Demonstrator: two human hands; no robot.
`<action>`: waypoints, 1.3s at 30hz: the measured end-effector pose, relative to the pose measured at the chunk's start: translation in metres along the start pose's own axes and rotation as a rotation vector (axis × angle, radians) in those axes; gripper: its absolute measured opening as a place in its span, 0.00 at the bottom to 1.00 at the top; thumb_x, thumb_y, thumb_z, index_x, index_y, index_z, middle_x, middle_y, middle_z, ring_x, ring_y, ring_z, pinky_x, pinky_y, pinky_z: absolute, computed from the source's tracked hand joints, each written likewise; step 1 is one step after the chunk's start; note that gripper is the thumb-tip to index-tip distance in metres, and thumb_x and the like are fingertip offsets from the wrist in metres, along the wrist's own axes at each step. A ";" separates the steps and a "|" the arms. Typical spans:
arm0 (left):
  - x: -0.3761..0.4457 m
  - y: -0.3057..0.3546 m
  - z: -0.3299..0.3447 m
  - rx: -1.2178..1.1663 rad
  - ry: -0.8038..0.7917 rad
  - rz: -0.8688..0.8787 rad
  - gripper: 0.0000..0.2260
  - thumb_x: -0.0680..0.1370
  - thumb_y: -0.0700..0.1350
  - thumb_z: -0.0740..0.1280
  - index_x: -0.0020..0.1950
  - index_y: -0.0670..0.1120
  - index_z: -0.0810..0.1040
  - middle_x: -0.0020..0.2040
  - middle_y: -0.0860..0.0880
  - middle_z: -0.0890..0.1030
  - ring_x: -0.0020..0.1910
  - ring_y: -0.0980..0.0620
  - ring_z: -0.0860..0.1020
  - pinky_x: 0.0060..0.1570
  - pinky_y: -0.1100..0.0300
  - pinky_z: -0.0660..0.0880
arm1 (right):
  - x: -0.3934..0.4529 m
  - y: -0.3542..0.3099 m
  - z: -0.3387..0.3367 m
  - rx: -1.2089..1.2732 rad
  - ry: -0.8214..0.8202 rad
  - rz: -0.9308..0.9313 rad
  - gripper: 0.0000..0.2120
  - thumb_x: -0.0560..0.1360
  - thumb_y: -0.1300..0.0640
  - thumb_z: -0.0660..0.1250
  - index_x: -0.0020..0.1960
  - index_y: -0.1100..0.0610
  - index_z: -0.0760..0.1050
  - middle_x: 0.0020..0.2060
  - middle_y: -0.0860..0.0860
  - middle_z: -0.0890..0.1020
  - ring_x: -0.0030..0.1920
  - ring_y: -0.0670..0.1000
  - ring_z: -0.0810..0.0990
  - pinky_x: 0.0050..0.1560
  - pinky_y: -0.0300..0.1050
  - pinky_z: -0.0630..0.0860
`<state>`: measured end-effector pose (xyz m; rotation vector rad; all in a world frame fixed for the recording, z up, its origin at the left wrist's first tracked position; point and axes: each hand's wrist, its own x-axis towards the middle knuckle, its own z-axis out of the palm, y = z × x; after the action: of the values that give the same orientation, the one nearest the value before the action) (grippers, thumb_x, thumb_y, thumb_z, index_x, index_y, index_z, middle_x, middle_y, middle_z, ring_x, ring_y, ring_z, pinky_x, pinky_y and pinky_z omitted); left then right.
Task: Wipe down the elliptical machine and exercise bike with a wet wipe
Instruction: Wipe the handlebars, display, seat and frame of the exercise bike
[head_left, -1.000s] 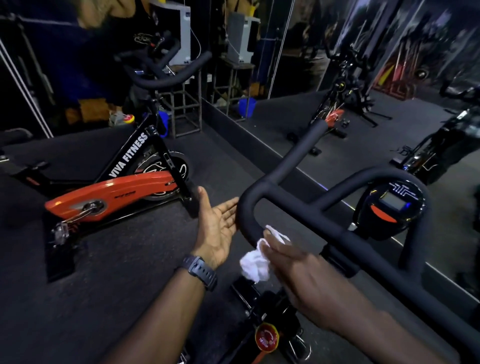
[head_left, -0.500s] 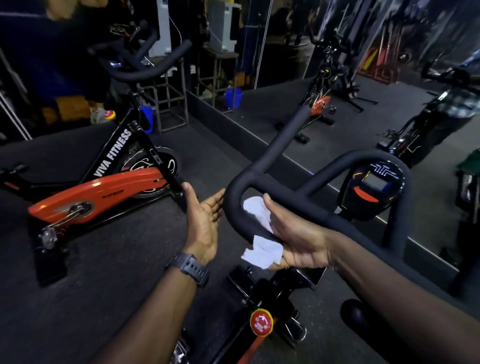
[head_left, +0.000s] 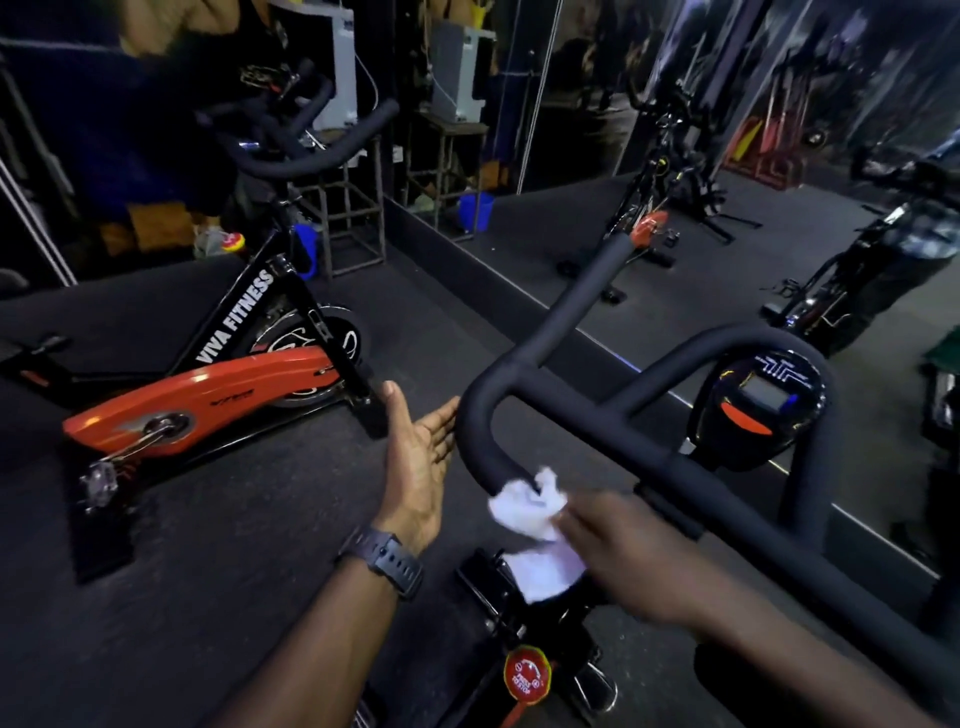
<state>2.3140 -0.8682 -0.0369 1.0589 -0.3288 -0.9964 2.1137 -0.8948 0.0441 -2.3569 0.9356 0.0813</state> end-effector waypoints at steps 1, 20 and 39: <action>0.001 -0.001 0.001 -0.006 0.003 0.004 0.45 0.79 0.72 0.41 0.73 0.39 0.73 0.67 0.43 0.80 0.69 0.51 0.76 0.76 0.52 0.65 | -0.004 -0.010 0.007 -0.154 0.010 -0.026 0.18 0.82 0.52 0.59 0.71 0.50 0.69 0.69 0.55 0.73 0.59 0.51 0.77 0.62 0.47 0.73; 0.020 0.004 -0.010 -0.316 0.034 -0.097 0.45 0.73 0.79 0.47 0.63 0.43 0.80 0.52 0.42 0.85 0.51 0.48 0.80 0.56 0.55 0.72 | 0.150 -0.048 -0.012 -0.850 0.001 -0.314 0.27 0.82 0.52 0.55 0.78 0.60 0.56 0.79 0.56 0.56 0.79 0.56 0.49 0.76 0.58 0.45; 0.032 0.019 -0.004 -0.182 0.083 -0.109 0.45 0.77 0.75 0.41 0.71 0.41 0.73 0.56 0.41 0.83 0.46 0.45 0.85 0.47 0.50 0.77 | 0.118 -0.029 0.001 -0.417 0.070 -0.509 0.25 0.82 0.49 0.61 0.73 0.64 0.66 0.73 0.60 0.67 0.77 0.57 0.55 0.77 0.57 0.49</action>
<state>2.3440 -0.8898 -0.0293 0.9572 -0.1111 -1.0552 2.2213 -0.9490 0.0268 -2.9302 0.3420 -0.0119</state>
